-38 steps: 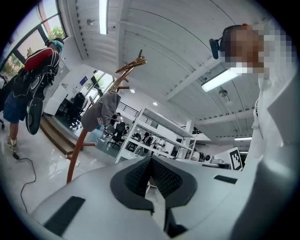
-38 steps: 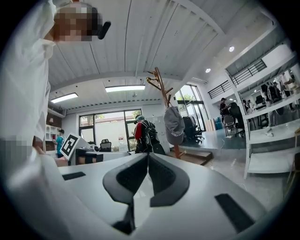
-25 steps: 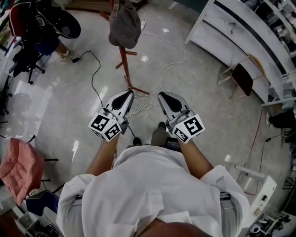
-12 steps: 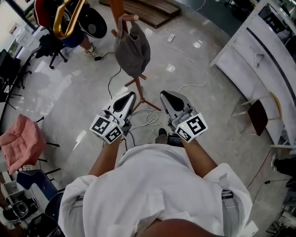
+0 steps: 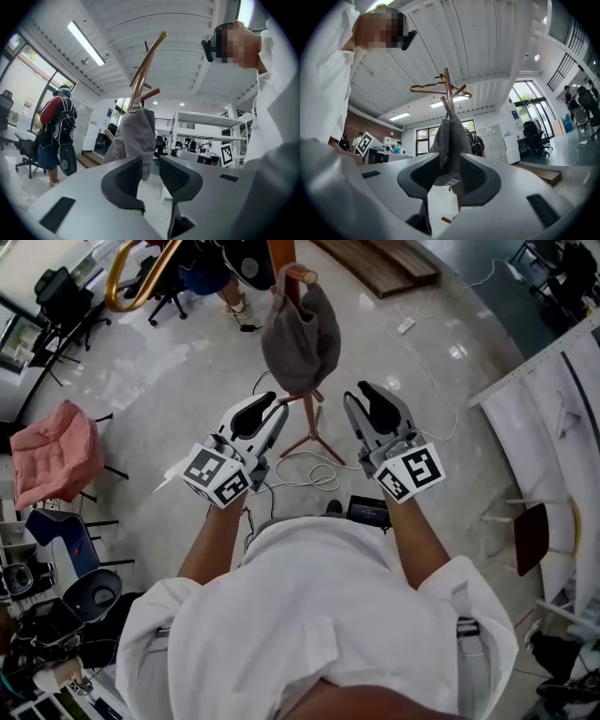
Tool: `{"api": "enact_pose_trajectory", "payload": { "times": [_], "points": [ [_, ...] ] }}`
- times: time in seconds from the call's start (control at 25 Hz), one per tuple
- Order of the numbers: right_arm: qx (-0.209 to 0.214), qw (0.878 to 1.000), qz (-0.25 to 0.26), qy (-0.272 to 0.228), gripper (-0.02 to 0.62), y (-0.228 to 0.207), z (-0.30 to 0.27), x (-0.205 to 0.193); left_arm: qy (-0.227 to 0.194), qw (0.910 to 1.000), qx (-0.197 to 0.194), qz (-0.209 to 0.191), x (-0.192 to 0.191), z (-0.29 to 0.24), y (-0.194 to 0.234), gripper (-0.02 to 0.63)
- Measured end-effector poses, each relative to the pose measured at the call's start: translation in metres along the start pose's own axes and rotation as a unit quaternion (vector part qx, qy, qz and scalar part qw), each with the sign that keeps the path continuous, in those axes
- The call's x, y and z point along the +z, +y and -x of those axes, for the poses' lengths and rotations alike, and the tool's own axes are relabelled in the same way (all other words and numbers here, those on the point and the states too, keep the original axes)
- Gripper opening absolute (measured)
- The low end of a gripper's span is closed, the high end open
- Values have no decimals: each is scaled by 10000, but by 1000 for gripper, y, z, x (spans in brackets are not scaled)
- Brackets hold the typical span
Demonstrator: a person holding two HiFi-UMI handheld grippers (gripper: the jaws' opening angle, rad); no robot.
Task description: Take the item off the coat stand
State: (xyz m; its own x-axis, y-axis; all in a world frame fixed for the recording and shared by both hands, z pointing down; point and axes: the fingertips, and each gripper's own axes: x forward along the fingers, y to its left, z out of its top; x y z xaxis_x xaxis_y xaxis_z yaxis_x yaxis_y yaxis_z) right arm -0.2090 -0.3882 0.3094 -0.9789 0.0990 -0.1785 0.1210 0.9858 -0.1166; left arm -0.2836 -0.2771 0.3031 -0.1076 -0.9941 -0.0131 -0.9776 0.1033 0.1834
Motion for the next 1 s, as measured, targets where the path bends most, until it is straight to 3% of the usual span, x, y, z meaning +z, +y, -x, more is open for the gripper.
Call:
{"api": "enact_pose_trajectory", "payload": {
  "times": [0.16,0.44,0.72,0.88,1.0],
  "points": [
    [334,9994,9,81,141,-17,-27,4,18,9997,217,-72,5,-7,15,138],
    [711,9961,-272,443,201,-33,-70,-7,189,9986,281,417,2,-26,43,186],
    [786,9933,-567,634,201,-42,-96,-19,96,9967,266,766,1,-37,57,192],
    [866,9916,-651,705,149,-40,-98,-22,-16,9958,294,872,2,-32,62,118],
    [913,9911,-626,737,129,-31,-95,-22,-60,9959,264,866,3,-24,60,104]
  ]
}}
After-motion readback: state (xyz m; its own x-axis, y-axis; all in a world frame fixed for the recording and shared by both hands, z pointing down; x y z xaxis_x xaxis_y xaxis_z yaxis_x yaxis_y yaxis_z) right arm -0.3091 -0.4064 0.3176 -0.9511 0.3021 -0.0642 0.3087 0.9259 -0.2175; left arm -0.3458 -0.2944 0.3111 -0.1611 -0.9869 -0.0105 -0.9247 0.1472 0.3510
